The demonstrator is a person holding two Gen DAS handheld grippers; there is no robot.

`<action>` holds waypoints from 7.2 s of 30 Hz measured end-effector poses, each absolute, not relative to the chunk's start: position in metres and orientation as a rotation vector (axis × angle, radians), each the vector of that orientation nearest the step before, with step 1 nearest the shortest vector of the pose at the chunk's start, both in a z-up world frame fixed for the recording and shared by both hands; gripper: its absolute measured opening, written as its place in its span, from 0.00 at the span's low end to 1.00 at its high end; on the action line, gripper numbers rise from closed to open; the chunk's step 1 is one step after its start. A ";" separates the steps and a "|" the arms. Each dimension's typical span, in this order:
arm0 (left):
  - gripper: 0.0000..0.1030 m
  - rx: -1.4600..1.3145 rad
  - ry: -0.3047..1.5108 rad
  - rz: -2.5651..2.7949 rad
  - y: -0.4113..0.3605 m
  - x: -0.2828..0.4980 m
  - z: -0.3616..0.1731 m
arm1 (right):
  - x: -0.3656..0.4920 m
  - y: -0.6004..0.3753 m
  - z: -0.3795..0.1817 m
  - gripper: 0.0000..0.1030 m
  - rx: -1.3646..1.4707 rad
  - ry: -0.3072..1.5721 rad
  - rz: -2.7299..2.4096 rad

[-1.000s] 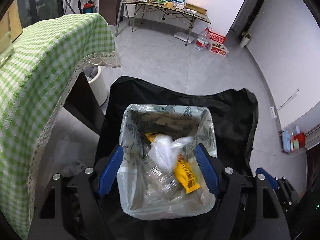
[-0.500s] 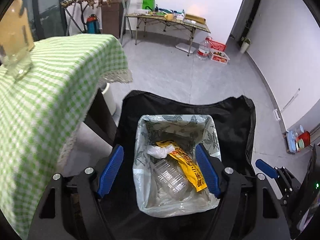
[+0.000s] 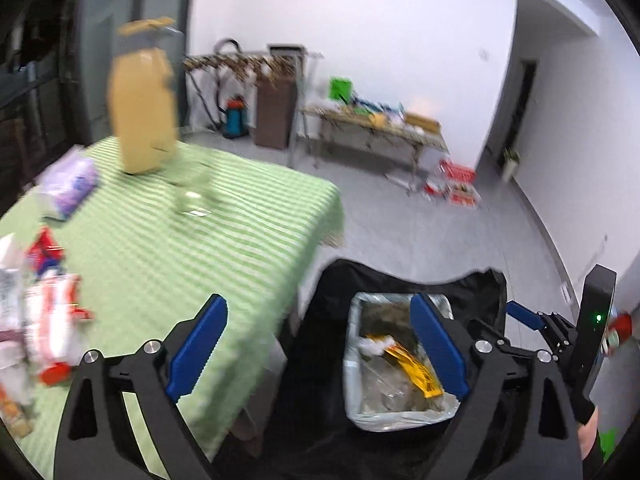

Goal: Collect trash
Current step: 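Grasp the pink towel with the left gripper while the right gripper grasps the gold pouch, then carry the pink towel and gold pouch to the bin and release them inside, then grasp the white tissue with the left gripper while the right gripper grasps the clear plastic bag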

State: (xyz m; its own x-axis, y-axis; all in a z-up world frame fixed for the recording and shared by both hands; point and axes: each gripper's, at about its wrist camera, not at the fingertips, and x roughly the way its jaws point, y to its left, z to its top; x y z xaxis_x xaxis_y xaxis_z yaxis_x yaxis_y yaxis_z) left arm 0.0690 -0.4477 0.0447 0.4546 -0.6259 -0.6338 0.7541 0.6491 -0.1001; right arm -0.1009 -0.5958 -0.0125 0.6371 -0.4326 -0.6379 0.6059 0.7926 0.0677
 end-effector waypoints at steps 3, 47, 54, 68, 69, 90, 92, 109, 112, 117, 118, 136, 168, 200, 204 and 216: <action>0.88 0.141 0.631 -0.779 -0.392 0.080 0.066 | -0.088 -0.576 0.005 0.73 0.247 0.611 -0.567; 0.90 -0.258 0.714 -0.078 0.060 0.167 0.009 | 0.192 -0.160 0.015 0.37 -0.142 0.683 0.233; 0.90 -0.250 0.742 -0.143 0.032 0.182 0.008 | 0.167 -0.180 0.055 0.34 -0.086 0.574 0.277; 0.11 -0.290 0.828 -0.236 -0.043 0.247 -0.002 | 0.114 -0.276 0.099 0.34 0.037 0.424 0.215; 0.11 -0.277 0.818 -0.235 -0.045 0.245 0.002 | 0.110 -0.285 0.098 0.34 0.046 0.426 0.205; 0.09 -0.108 0.275 -0.164 -0.094 0.158 0.244 | 0.032 -0.384 0.106 0.34 0.179 0.337 0.085; 0.09 -0.085 0.228 -0.184 -0.107 0.141 0.262 | 0.021 -0.395 0.109 0.34 0.189 0.318 0.065; 0.09 -0.022 0.174 -0.747 -0.298 0.034 0.328 | -0.110 -0.561 0.089 0.34 0.221 0.316 -0.366; 0.09 0.004 0.241 -0.857 -0.348 0.030 0.310 | -0.127 -0.587 0.068 0.34 0.231 0.362 -0.432; 0.09 0.080 0.344 -0.994 -0.437 0.022 0.267 | -0.144 -0.621 0.034 0.34 0.284 0.437 -0.519; 0.09 0.090 0.363 -1.008 -0.449 0.025 0.262 | -0.146 -0.629 0.025 0.34 0.301 0.460 -0.531; 0.09 0.325 0.718 -1.099 -0.617 0.042 0.082 | -0.121 -0.672 -0.113 0.54 0.482 0.750 -0.536; 0.62 0.493 0.810 -1.063 -0.582 0.042 -0.007 | -0.139 -0.666 -0.097 0.58 0.542 0.677 -0.603; 0.88 0.007 0.604 -0.566 -0.240 0.136 0.077 | 0.009 -0.492 0.042 0.60 0.145 0.553 -0.281; 0.88 -0.035 0.625 -0.492 -0.194 0.145 0.070 | 0.032 -0.457 0.047 0.60 0.109 0.551 -0.206; 0.89 -0.159 0.730 -0.284 -0.063 0.172 0.033 | 0.099 -0.333 0.047 0.60 0.000 0.569 0.071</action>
State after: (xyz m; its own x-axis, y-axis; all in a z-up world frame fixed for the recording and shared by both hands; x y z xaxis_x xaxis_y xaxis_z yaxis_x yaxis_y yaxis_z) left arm 0.1724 -0.0633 0.0326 0.7092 -0.3101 -0.6332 0.1999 0.9497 -0.2412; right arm 0.0989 -0.3329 0.0467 0.8398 0.0670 -0.5387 -0.0669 0.9976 0.0197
